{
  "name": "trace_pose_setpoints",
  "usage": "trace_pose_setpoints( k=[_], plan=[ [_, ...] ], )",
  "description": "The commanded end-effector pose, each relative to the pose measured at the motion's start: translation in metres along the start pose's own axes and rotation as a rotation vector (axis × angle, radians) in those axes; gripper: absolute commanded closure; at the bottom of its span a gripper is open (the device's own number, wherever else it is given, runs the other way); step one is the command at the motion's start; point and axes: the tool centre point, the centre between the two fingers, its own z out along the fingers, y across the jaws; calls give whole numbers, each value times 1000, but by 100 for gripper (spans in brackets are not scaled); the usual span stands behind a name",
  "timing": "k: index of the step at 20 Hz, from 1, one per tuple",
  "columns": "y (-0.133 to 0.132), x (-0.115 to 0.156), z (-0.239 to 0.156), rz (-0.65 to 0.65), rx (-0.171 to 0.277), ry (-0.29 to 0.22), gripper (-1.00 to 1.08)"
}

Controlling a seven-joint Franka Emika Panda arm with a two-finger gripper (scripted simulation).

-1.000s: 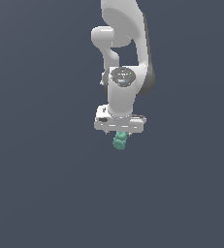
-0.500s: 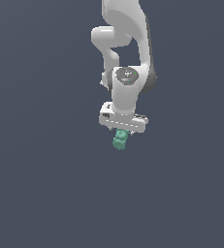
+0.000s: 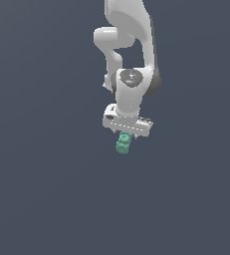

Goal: Pick up the object and move it to a goal position.

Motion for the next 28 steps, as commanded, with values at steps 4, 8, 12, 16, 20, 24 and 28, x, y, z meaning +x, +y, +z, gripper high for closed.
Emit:
trace_pose_setpoints(
  k=[4,8,12,16,20,24,28],
  plan=[
    [0,-1,12,1,0,0,-92],
    [0,-1,32,3,0,0,-92],
    [1,-1,46,4,0,0,-92],
    [0,-1,50,4,0,0,-92],
    [0,-1,50,4,0,0,108],
    [0,-1,50,4,0,0,108],
    [0,0,49,4,0,1,108]
  ],
)
